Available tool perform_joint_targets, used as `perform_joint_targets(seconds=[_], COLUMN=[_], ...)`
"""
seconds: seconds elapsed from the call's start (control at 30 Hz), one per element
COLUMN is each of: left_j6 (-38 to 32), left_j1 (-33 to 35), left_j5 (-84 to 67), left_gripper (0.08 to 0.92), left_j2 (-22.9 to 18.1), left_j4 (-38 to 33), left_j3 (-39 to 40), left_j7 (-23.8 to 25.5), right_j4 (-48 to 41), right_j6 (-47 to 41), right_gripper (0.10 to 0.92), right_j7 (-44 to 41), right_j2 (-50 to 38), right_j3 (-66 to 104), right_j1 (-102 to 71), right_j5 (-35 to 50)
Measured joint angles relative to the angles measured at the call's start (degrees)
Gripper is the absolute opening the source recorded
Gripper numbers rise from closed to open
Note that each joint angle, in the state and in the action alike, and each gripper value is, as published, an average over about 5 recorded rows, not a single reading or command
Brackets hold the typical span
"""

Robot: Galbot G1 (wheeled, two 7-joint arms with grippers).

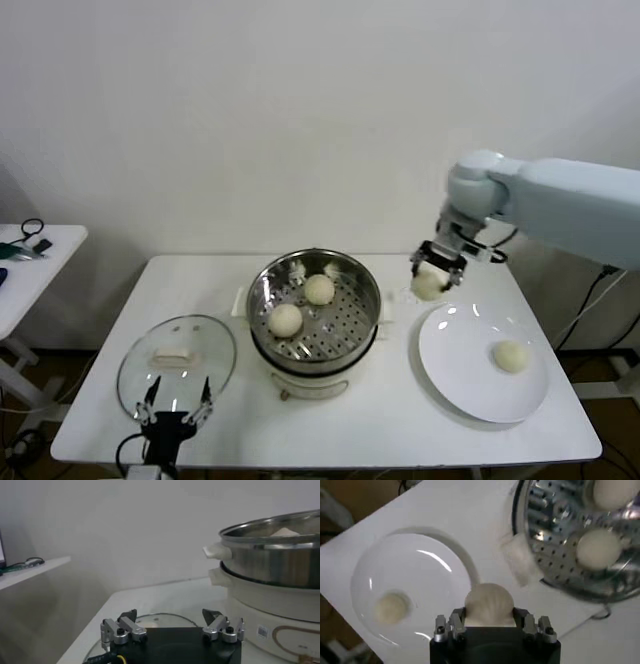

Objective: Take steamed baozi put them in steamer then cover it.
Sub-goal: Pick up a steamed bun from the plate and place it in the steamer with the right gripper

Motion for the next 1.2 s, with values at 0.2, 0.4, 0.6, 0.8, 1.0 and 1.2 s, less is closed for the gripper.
perform_joint_targets(seconds=[0.2, 0.4, 0.6, 0.8, 1.0, 1.2], left_j6=[-0.39, -0.88, -1.00, -0.96, -0.86, -0.78], left_j1=[0.75, 1.48, 1.71, 1.61, 1.37, 1.13], left_j5=[0.00, -0.49, -1.12, -1.37, -1.44, -1.43], left_gripper=[0.823, 0.823, 0.823, 0.823, 0.823, 0.823], left_j2=[0.23, 0.35, 0.57, 0.58, 0.58, 0.58], left_j4=[-0.21, -0.21, -0.22, -0.16, 0.30, 0.63], left_j3=[-0.56, -1.16, -1.83, -1.91, -1.89, -1.84], left_j7=[0.01, 0.01, 0.00, 0.00, 0.01, 0.01], right_j4=[-0.15, -0.47, -0.33, 0.28, 0.79, 0.76], right_j6=[3.49, 5.01, 5.57, 5.64, 5.56, 5.33], right_gripper=[0.636, 0.636, 0.636, 0.636, 0.636, 0.646], right_j7=[-0.83, -1.64, -2.20, -2.47, -2.58, -2.64], right_j2=[7.00, 13.21, 17.69, 19.97, 21.05, 21.56], right_j3=[2.68, 4.73, 5.97, 6.19, 6.33, 6.30], right_j1=[-0.69, -3.46, -7.25, -10.15, -12.27, -13.55], right_j5=[-2.22, -5.16, -7.39, -8.20, -8.47, -8.49])
